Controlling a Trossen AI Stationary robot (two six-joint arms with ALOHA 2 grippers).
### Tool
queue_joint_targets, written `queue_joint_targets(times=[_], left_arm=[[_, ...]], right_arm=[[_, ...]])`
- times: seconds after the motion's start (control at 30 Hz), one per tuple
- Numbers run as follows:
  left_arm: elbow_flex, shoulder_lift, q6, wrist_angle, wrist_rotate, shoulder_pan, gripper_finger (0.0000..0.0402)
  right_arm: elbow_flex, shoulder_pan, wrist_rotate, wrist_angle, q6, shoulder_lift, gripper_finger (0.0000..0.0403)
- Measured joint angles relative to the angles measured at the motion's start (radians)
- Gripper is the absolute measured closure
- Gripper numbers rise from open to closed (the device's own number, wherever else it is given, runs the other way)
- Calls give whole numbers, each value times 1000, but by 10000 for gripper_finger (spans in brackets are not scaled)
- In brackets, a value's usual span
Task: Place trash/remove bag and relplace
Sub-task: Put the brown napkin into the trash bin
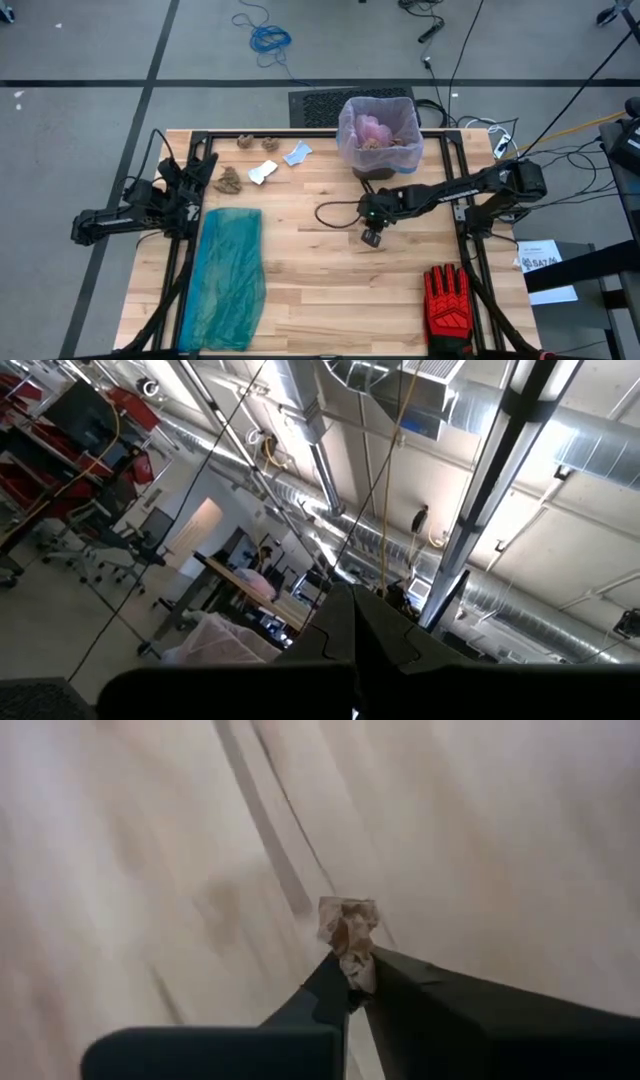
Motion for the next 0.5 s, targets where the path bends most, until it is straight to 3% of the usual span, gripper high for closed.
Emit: queue_joint_targets(times=[0.3,0.5], left_arm=[[0,0,-32,-5,-6,0,402],[4,0,-25,5,-11,0,402]], right_arm=[[352,-27,7,-84,-170,0,401],[611,-130,161,-206,-278,-2,402]])
